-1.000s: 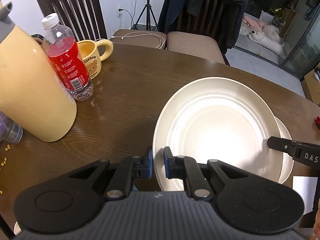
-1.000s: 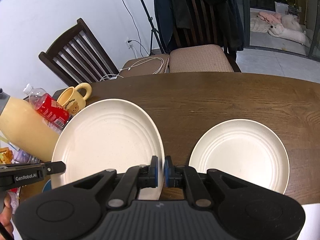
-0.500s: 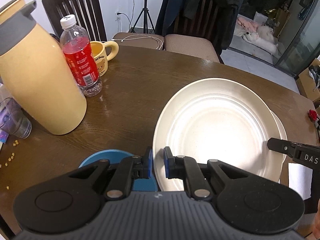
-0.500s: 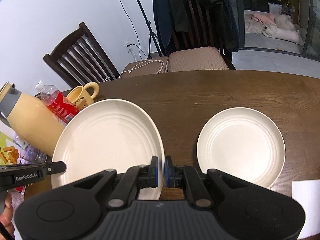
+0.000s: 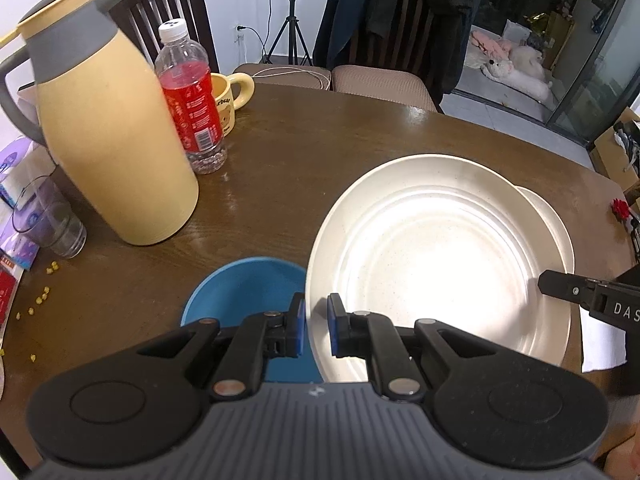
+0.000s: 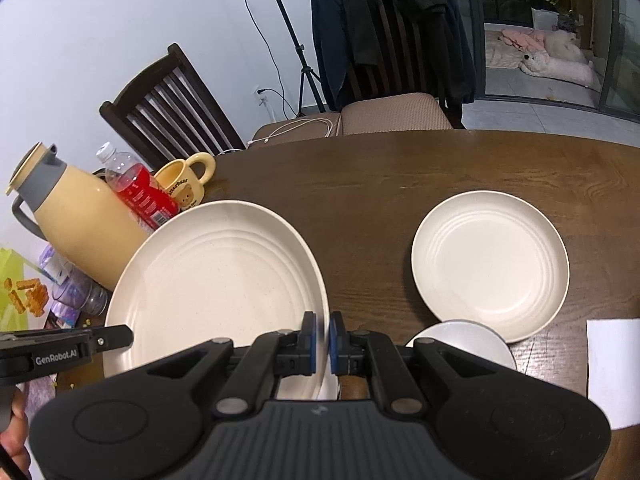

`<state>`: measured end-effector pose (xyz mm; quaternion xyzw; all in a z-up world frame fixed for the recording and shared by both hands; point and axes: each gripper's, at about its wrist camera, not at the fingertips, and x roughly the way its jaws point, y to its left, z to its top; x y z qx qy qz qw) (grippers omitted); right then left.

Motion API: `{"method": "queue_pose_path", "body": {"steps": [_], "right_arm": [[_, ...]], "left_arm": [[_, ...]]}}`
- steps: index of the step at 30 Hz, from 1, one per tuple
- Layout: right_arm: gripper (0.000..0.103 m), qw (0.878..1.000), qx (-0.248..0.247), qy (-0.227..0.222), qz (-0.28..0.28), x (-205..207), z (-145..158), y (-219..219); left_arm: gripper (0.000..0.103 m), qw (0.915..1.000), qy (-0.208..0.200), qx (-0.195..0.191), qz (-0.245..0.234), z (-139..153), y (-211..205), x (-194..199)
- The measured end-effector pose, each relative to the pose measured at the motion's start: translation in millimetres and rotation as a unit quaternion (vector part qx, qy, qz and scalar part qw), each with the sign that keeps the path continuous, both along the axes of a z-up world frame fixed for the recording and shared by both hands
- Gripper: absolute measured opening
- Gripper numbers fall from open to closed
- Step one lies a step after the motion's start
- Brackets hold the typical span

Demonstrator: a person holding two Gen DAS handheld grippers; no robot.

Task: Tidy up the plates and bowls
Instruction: 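Carry the cream plate with both grippers toward the previously placed cream plate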

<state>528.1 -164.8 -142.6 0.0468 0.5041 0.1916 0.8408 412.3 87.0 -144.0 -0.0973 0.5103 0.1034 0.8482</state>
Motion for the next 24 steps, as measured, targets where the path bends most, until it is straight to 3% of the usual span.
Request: {"method": "queue_pose_path", "body": {"steps": [24], "right_arm": [[0.006,1.000,0.002,-0.005,-0.019,-88,9,18]], "left_arm": [[0.012,0.9998,-0.005,0.001,-0.020,11,16,-73]]}}
